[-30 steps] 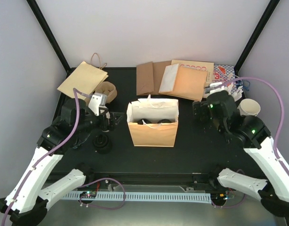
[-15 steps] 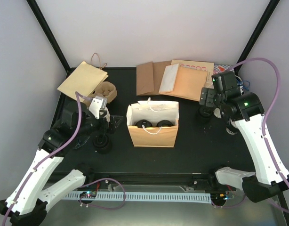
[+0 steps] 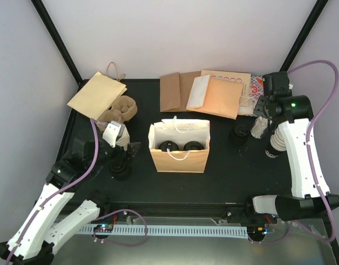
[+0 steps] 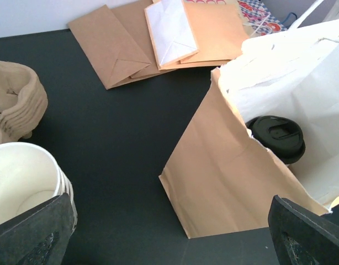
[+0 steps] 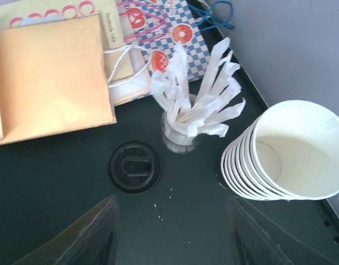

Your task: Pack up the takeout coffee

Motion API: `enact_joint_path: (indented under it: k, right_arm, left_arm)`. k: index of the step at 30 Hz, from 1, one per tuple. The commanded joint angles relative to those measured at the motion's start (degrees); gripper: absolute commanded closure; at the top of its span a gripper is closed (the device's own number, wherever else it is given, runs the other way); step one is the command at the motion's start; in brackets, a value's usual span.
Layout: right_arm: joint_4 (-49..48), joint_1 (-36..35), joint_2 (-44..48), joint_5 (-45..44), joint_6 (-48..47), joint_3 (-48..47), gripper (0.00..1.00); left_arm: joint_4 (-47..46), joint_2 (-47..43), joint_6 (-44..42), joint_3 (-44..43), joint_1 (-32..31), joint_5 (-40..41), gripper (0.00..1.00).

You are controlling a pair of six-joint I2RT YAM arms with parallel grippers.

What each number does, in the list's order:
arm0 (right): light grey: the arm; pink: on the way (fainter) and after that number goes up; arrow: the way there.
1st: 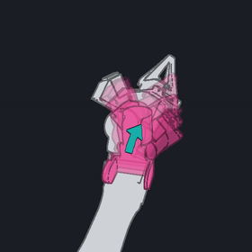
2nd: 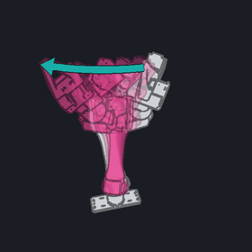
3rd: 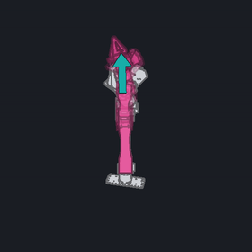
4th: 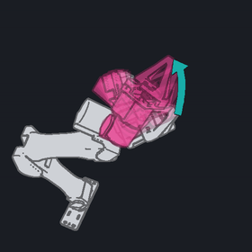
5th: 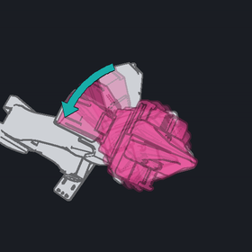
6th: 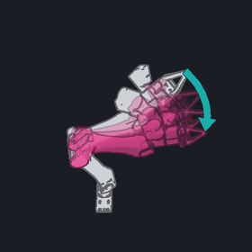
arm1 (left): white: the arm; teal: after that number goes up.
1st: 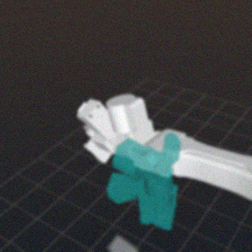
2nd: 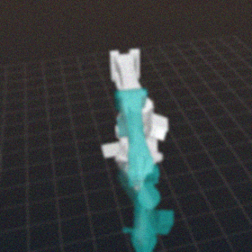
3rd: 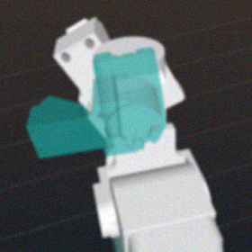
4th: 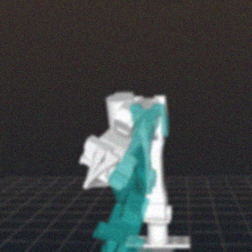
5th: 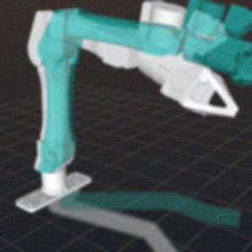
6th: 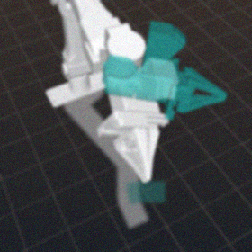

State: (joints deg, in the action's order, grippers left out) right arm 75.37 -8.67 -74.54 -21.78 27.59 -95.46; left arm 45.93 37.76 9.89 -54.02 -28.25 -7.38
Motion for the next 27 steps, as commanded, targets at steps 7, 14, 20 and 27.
enact_joint_path:
  k: [7,14,20,27]
  right_arm:
    - [-2.1,10.1,-5.2,-0.8,4.4,-0.5,0.46]
    - [-6.3,14.3,-8.0,4.7,3.7,1.6,0.51]
    - [-8.8,14.5,-10.7,6.6,3.7,1.4,0.56]
    - [-8.1,15.6,-13.5,4.0,4.9,-0.2,0.59]
  left_arm:
    - [-5.9,-7.2,0.4,6.1,-0.1,2.5,0.01]
    - [-9.6,-10.1,1.0,11.1,-0.1,2.1,0.01]
    - [-9.8,-10.5,1.1,11.7,-0.1,1.8,0.01]
    - [-9.9,-10.9,1.4,12.2,-0.2,2.3,0.01]
